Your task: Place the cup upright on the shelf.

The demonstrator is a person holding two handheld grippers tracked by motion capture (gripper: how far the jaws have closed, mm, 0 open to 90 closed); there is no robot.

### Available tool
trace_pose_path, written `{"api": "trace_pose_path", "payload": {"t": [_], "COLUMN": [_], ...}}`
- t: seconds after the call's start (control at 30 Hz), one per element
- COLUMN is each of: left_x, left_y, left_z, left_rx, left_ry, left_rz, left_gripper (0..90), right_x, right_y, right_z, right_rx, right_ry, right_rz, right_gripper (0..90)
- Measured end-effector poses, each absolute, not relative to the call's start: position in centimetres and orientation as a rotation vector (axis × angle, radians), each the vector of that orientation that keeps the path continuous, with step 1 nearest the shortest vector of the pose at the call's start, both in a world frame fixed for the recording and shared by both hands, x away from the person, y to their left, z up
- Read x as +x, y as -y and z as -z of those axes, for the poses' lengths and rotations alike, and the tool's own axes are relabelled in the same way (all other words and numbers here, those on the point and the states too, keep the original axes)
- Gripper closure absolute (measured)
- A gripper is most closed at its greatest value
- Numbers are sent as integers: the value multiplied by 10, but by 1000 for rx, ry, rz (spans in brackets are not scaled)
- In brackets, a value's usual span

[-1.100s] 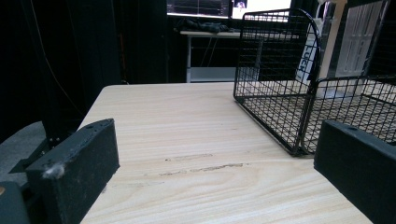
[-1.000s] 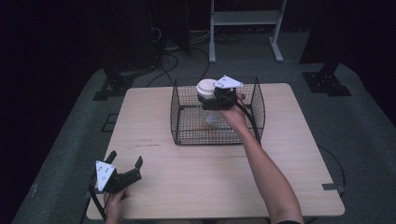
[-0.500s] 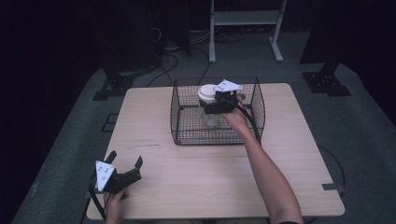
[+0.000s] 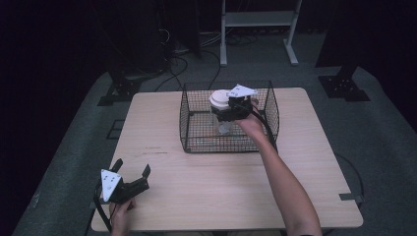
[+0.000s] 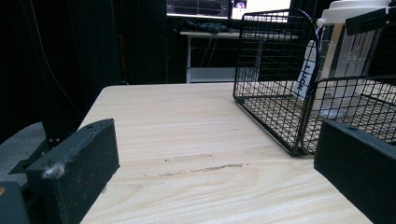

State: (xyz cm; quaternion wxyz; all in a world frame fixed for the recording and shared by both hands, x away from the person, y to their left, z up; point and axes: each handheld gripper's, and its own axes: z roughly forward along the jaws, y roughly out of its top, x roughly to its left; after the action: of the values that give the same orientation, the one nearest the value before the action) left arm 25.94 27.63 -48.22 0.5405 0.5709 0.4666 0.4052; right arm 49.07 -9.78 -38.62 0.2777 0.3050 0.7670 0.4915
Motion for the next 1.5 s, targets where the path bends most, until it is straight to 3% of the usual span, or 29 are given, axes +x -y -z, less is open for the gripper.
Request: {"api": "trace_pose_path", "payload": {"t": [1.5], "left_x": [260], "left_y": [-275], "left_z": [482], "left_rx": [1360], "left_ry": [-1104], "left_rz": [-966], "left_gripper": [0], "right_x": [487], "right_y": [109], "right_z": [366], "right_rx": [852], "right_ry": [-2009], "right_rz": [-1416], "right_gripper": [10]}}
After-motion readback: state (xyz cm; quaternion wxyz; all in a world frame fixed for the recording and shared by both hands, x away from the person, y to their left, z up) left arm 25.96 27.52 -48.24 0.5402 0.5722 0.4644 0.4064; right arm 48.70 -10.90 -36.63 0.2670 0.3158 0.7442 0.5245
